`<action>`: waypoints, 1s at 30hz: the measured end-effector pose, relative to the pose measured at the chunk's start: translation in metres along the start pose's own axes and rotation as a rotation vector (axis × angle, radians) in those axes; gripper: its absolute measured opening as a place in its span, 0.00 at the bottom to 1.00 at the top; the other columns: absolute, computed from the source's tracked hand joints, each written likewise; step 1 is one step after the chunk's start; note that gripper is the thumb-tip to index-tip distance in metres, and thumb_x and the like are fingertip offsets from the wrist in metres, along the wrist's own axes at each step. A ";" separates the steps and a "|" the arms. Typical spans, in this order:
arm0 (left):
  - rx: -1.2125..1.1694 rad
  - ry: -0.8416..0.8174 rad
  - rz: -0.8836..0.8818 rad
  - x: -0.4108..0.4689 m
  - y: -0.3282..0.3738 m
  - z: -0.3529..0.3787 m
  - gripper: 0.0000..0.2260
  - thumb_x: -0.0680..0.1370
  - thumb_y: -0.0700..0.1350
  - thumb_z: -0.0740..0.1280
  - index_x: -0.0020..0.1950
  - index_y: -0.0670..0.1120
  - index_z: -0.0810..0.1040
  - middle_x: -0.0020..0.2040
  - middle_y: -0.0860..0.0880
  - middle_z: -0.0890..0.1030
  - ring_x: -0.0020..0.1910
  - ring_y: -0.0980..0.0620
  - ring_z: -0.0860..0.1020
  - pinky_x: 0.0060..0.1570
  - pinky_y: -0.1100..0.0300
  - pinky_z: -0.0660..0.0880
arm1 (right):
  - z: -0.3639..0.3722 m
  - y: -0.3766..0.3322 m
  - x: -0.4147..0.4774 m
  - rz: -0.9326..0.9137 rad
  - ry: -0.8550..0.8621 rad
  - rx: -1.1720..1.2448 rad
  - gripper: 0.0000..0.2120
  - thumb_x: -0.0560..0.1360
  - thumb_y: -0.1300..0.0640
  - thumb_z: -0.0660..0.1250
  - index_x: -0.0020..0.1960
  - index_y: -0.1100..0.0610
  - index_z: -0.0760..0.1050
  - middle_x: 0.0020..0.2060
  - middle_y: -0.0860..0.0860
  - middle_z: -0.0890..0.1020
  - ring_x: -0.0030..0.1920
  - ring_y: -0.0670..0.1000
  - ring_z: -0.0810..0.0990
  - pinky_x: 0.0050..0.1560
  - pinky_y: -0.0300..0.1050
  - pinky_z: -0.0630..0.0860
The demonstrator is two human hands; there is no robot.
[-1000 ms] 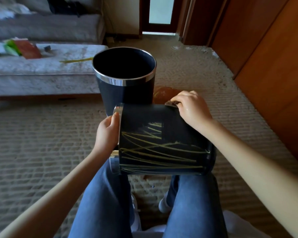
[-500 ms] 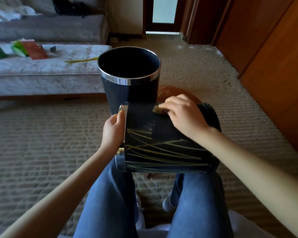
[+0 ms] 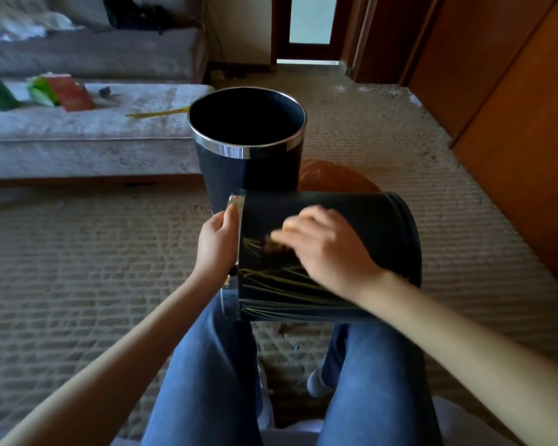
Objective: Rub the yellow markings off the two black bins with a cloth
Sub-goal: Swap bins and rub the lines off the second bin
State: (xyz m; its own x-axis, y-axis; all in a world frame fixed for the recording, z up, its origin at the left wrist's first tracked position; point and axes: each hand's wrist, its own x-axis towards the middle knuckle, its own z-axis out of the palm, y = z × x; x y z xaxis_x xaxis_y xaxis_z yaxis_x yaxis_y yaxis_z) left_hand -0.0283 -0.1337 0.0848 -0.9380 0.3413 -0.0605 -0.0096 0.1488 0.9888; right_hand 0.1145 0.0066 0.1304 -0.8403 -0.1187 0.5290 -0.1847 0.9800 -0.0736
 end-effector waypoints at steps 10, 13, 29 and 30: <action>0.004 0.011 -0.011 -0.003 0.002 0.001 0.22 0.84 0.55 0.58 0.40 0.39 0.74 0.36 0.44 0.73 0.36 0.49 0.71 0.40 0.54 0.68 | 0.014 0.003 0.037 0.233 0.037 0.007 0.19 0.73 0.65 0.55 0.49 0.59 0.85 0.43 0.54 0.82 0.43 0.60 0.77 0.44 0.54 0.76; -0.029 0.019 -0.050 0.000 0.007 0.002 0.26 0.82 0.58 0.59 0.43 0.35 0.77 0.36 0.44 0.77 0.37 0.48 0.74 0.43 0.50 0.73 | 0.019 -0.037 0.004 -0.029 0.041 0.061 0.14 0.77 0.67 0.61 0.50 0.58 0.84 0.46 0.52 0.83 0.48 0.58 0.79 0.50 0.52 0.74; -0.051 0.030 -0.080 -0.009 0.012 0.003 0.22 0.86 0.52 0.55 0.32 0.50 0.67 0.19 0.56 0.68 0.21 0.60 0.67 0.27 0.60 0.63 | -0.006 0.066 0.033 0.280 -0.099 -0.035 0.15 0.73 0.69 0.66 0.57 0.60 0.82 0.52 0.55 0.83 0.52 0.62 0.78 0.54 0.57 0.78; -0.053 0.019 -0.084 -0.007 0.011 0.003 0.22 0.86 0.52 0.55 0.33 0.50 0.69 0.20 0.57 0.70 0.21 0.60 0.68 0.27 0.61 0.64 | -0.020 0.076 0.012 0.319 -0.059 -0.085 0.15 0.72 0.69 0.66 0.56 0.60 0.83 0.51 0.56 0.84 0.51 0.62 0.79 0.54 0.56 0.78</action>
State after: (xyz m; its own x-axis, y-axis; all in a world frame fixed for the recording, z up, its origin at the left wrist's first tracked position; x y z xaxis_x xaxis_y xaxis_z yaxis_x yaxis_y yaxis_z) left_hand -0.0203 -0.1317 0.0961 -0.9395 0.3121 -0.1411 -0.1062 0.1263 0.9863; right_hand 0.1007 0.0830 0.1479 -0.8773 0.1900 0.4407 0.1338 0.9787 -0.1554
